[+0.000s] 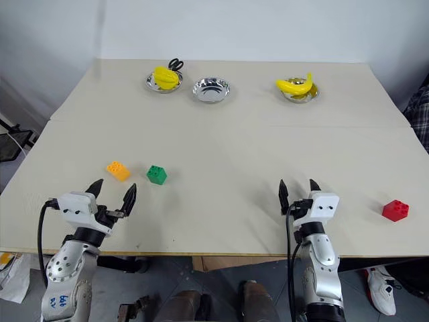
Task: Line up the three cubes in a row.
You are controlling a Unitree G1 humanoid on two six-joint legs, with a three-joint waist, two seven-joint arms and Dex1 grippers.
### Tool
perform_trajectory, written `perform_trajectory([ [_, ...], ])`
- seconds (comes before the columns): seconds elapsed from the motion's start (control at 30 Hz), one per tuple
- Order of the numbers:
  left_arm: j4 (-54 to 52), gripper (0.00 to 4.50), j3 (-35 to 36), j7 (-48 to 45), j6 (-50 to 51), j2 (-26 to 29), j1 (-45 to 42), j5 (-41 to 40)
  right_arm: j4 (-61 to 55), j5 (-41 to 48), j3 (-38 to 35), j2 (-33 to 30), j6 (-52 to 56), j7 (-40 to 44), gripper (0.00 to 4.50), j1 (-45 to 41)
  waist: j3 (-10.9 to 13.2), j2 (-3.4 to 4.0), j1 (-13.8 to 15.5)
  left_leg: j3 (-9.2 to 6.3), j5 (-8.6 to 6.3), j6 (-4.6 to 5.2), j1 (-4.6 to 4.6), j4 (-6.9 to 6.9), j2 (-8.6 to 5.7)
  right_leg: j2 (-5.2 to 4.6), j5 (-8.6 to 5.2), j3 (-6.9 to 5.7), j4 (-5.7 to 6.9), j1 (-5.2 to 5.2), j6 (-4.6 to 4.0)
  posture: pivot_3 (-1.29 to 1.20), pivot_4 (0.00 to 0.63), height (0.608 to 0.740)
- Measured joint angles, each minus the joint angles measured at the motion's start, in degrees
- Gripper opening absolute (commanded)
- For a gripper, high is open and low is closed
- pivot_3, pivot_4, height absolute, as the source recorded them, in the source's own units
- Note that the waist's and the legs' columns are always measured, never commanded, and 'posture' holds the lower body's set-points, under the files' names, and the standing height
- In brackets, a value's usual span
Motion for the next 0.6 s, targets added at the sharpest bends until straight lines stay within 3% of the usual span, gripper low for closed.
perform_trajectory([
  [0.17, -0.6, 4.44, -0.1, -3.4, 1.7, 0.9, 0.5, -4.1, -1.5, 1.1, 0.2, -0.4, 0.2, 1.6, 4.50, 0.7, 0.0, 0.00, 0.0, 0.00, 0.00, 0.00, -0.02, 0.00, 0.00, 0.00, 0.00, 0.00, 0.00, -0.02, 0.00, 0.00, 0.150, 0.740],
  [0.33, -2.3, 4.44, -1.6, -19.6, 1.8, 13.5, 1.6, -9.7, -12.5, 7.4, -1.3, -8.4, 3.7, 9.1, 4.50, 7.3, 0.1, 0.15, 0.4, -0.04, 0.00, 0.02, -0.05, -0.06, 0.00, -0.03, -0.01, -0.01, -0.10, -0.01, -0.03, 0.00, 0.150, 0.740],
  [0.5, 2.8, 4.44, -2.5, -33.8, 1.9, 22.7, -3.7, -13.6, -19.5, 15.7, -13.6, -18.0, 6.8, 15.0, 4.50, 17.3, 0.1, 0.23, 1.0, -0.06, -0.03, 0.10, 0.02, -0.10, 0.01, -0.03, -0.03, -0.01, -0.28, 0.14, -0.05, 0.00, 0.150, 0.740],
  [0.6, 4.9, 4.44, -4.2, -38.6, 2.9, 23.8, -7.9, -15.5, -19.7, 17.7, -20.4, -19.8, 6.9, 16.7, 4.50, 21.8, 0.1, 0.25, 1.1, -0.05, -0.08, 0.20, 0.02, -0.11, 0.01, -0.03, -0.03, 0.00, -0.28, 0.14, -0.06, 0.00, 0.150, 0.740],
])
